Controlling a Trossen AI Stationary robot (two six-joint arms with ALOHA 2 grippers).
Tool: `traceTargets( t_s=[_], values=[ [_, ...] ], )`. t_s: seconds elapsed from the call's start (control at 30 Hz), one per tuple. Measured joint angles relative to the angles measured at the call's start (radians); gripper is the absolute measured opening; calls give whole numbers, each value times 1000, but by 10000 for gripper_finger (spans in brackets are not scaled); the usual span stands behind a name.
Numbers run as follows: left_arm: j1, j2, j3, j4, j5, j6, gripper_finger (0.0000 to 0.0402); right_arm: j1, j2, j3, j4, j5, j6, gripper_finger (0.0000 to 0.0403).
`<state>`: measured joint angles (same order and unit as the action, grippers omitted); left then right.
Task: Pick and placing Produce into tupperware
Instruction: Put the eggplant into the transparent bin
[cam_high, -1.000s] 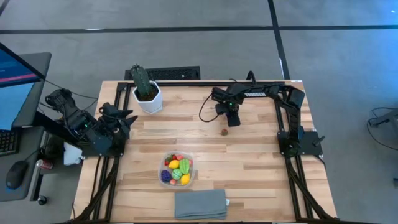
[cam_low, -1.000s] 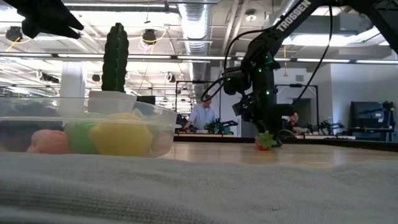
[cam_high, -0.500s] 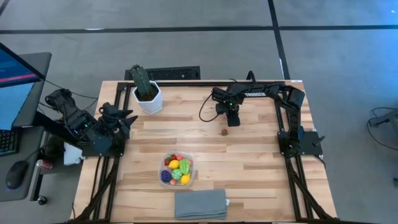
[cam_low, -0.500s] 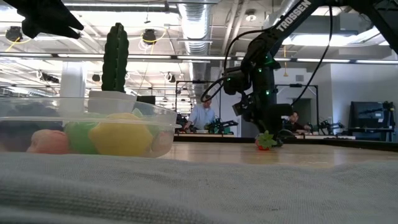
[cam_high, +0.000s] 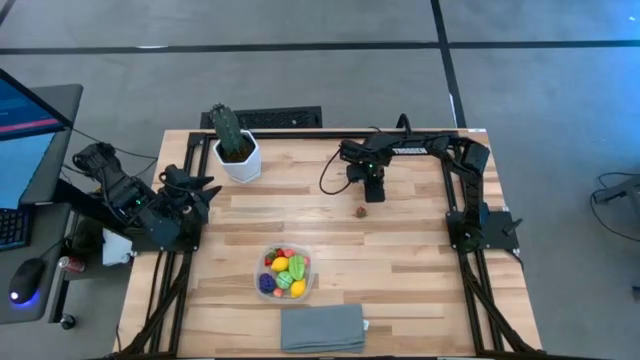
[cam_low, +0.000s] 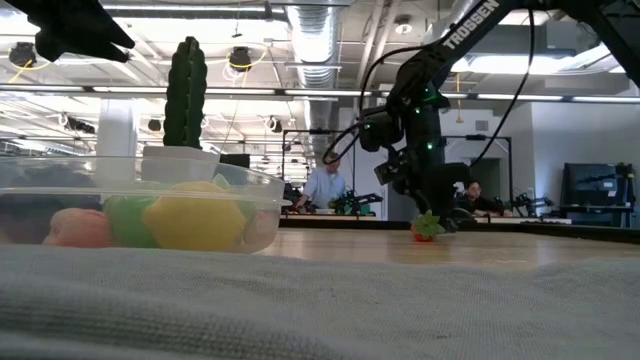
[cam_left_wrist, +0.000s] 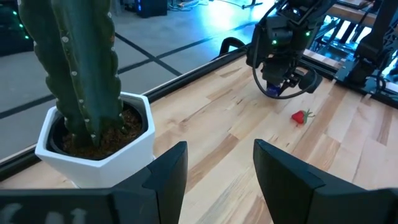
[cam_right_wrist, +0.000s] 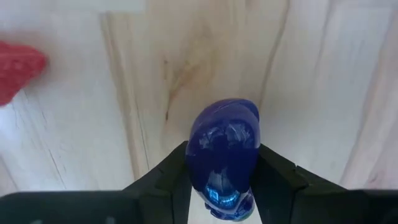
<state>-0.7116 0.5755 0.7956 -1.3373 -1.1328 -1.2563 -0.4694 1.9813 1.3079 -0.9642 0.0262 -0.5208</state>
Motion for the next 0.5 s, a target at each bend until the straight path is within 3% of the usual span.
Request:
traceTargets(
  t_s=[0.5],
  values=[
    [0,0,0,-5,0,3,174,-5,0,95,-4,-54,72,162]
  ],
)
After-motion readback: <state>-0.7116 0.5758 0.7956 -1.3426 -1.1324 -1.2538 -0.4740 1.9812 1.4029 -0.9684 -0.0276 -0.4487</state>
